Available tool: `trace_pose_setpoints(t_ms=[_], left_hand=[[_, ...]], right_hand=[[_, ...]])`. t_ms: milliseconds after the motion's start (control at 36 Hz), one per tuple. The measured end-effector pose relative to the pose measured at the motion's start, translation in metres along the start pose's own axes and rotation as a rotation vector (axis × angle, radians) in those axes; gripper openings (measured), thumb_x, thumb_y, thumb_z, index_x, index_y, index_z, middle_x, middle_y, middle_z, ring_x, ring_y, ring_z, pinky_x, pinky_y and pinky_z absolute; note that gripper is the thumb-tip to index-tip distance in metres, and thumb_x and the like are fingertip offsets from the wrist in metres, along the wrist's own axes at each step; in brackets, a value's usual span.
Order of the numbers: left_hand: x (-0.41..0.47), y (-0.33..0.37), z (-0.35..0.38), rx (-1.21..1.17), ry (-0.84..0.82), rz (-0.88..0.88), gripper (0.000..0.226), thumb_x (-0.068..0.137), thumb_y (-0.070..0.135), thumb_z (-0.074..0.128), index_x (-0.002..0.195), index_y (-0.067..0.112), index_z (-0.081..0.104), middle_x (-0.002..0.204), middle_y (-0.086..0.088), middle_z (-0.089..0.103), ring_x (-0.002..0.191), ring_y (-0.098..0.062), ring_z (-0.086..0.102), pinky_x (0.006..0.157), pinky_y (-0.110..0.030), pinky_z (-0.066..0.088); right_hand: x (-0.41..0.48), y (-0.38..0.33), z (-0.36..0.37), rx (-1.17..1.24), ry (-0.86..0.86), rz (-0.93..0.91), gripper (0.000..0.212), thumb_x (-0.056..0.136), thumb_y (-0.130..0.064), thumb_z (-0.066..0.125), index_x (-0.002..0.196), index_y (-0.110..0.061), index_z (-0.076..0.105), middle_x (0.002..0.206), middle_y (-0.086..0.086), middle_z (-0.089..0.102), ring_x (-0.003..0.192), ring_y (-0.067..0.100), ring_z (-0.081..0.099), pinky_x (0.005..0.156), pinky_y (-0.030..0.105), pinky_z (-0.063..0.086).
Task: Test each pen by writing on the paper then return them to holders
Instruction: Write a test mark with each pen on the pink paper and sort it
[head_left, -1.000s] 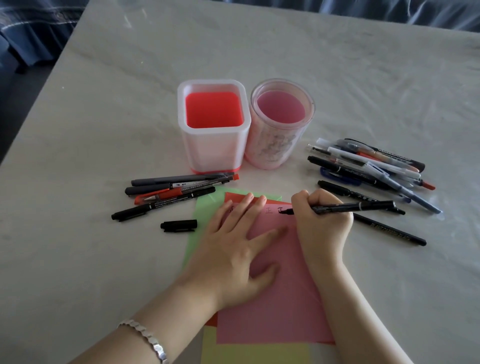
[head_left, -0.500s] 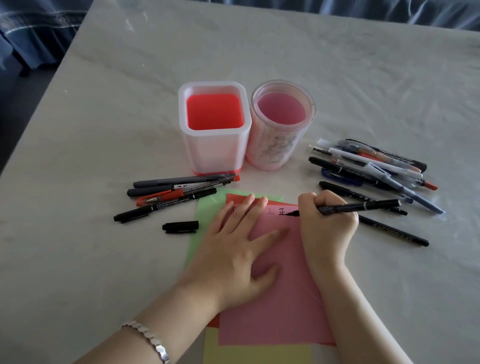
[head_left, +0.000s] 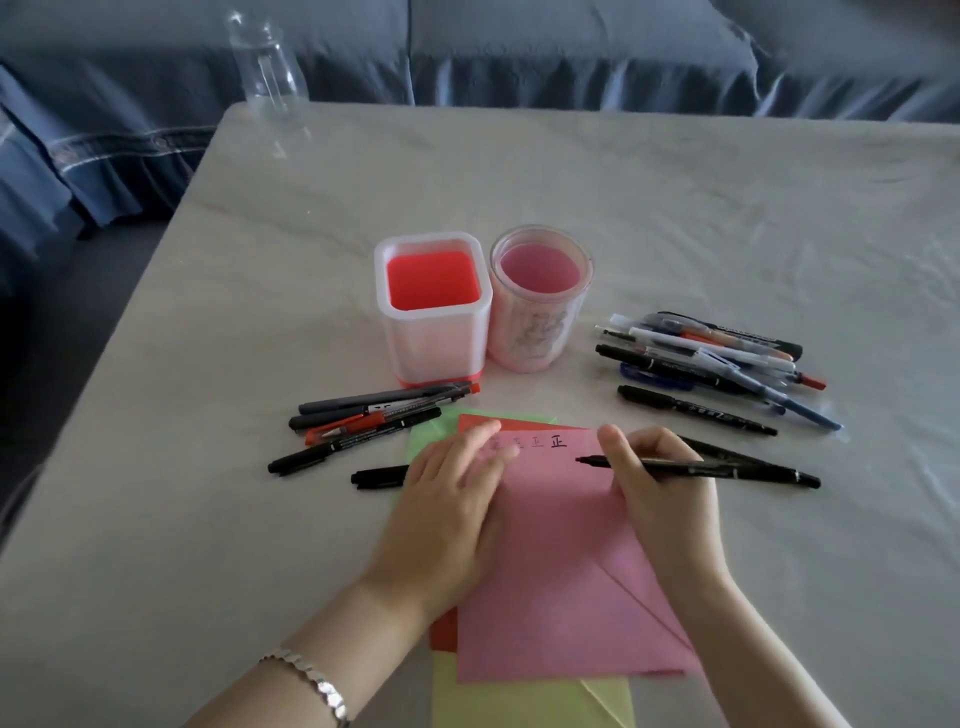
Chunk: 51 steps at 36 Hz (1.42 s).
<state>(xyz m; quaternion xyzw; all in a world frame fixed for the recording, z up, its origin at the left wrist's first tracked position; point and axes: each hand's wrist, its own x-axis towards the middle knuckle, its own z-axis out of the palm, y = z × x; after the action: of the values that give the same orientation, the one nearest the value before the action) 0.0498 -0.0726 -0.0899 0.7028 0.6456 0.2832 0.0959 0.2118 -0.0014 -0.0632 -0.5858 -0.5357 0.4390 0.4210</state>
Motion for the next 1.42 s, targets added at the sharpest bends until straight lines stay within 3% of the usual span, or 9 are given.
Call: trace_pose_setpoints(t_ms=[250,417,500,611,778,1028,1278,1361,1417], left_hand=[[-0.025,-0.033,-0.037,0.284,0.094,-0.092,0.03,0.082,0.026,0.043,0.092,0.011,0.067,0.086,0.0,0.062,0.084,-0.018,0.045,0.073,-0.03,0.034],[-0.028,-0.032,-0.041,0.17,0.055,-0.194,0.034,0.078,0.035,0.047,0.088,0.01,0.069,0.08,0.0,0.063,0.082,-0.014,0.046,0.075,-0.026,0.036],[-0.026,-0.016,-0.044,-0.044,0.074,-0.372,0.018,0.082,0.025,0.067,0.094,0.012,0.068,0.085,0.003,0.062,0.08,-0.013,0.058,0.07,-0.016,0.039],[-0.017,0.011,-0.048,-0.47,0.099,-0.55,0.006,0.085,0.016,0.065,0.088,0.02,0.063,0.068,0.001,0.064,0.06,-0.002,0.058,0.058,-0.011,0.043],[-0.001,0.041,-0.052,-0.867,0.139,-0.665,0.019,0.086,0.003,0.06,0.088,0.022,0.065,0.062,0.019,0.065,0.055,0.007,0.053,0.056,-0.006,0.04],[0.006,0.067,-0.063,-1.058,0.148,-0.576,0.017,0.075,-0.001,0.069,0.082,0.014,0.065,0.066,0.001,0.068,0.053,-0.005,0.054,0.052,-0.014,0.043],[0.008,0.072,-0.073,-0.991,0.07,-0.465,0.023,0.074,-0.008,0.069,0.078,0.015,0.067,0.067,0.007,0.068,0.058,0.001,0.058,0.057,-0.009,0.041],[0.004,0.072,-0.076,-0.87,-0.011,-0.347,0.017,0.079,0.005,0.069,0.082,0.022,0.066,0.074,0.012,0.068,0.065,0.002,0.06,0.062,-0.008,0.042],[0.0,0.07,-0.075,-0.663,-0.06,-0.215,0.007,0.09,0.031,0.059,0.09,0.024,0.062,0.081,0.016,0.065,0.072,0.002,0.057,0.065,-0.008,0.04]], right_hand=[[-0.015,-0.026,-0.023,0.058,-0.139,0.056,0.022,0.084,-0.008,0.063,0.065,-0.001,0.054,0.038,-0.005,0.048,0.035,0.001,0.038,0.04,0.009,0.032],[-0.025,-0.041,-0.027,0.165,-0.214,0.164,0.013,0.084,-0.001,0.06,0.072,-0.002,0.056,0.045,-0.004,0.053,0.041,0.006,0.046,0.045,0.014,0.041],[-0.03,-0.048,-0.027,0.176,-0.224,0.177,0.011,0.085,-0.002,0.058,0.074,0.0,0.057,0.05,0.0,0.058,0.045,0.009,0.05,0.049,0.018,0.044],[-0.038,-0.058,-0.028,0.207,-0.223,0.165,0.016,0.088,-0.006,0.055,0.073,-0.003,0.059,0.056,0.006,0.064,0.053,0.015,0.056,0.055,0.024,0.048],[-0.045,-0.068,-0.029,0.299,-0.223,0.161,0.019,0.09,-0.011,0.052,0.076,0.0,0.061,0.058,0.012,0.065,0.055,0.017,0.058,0.057,0.026,0.049],[-0.048,-0.077,-0.027,0.402,-0.187,0.166,0.027,0.082,-0.026,0.054,0.072,-0.002,0.063,0.053,0.014,0.064,0.051,0.018,0.059,0.052,0.022,0.049],[-0.047,-0.078,-0.024,0.338,-0.249,0.1,0.027,0.071,-0.03,0.07,0.062,-0.005,0.065,0.054,0.014,0.064,0.052,0.019,0.059,0.054,0.022,0.05],[-0.049,-0.082,-0.019,0.329,-0.295,0.084,0.036,0.077,-0.038,0.063,0.06,-0.007,0.068,0.052,0.014,0.063,0.05,0.019,0.057,0.053,0.025,0.047],[-0.05,-0.084,-0.014,0.344,-0.282,0.085,0.048,0.075,-0.046,0.047,0.055,-0.007,0.068,0.048,0.013,0.06,0.045,0.017,0.051,0.048,0.023,0.043]])
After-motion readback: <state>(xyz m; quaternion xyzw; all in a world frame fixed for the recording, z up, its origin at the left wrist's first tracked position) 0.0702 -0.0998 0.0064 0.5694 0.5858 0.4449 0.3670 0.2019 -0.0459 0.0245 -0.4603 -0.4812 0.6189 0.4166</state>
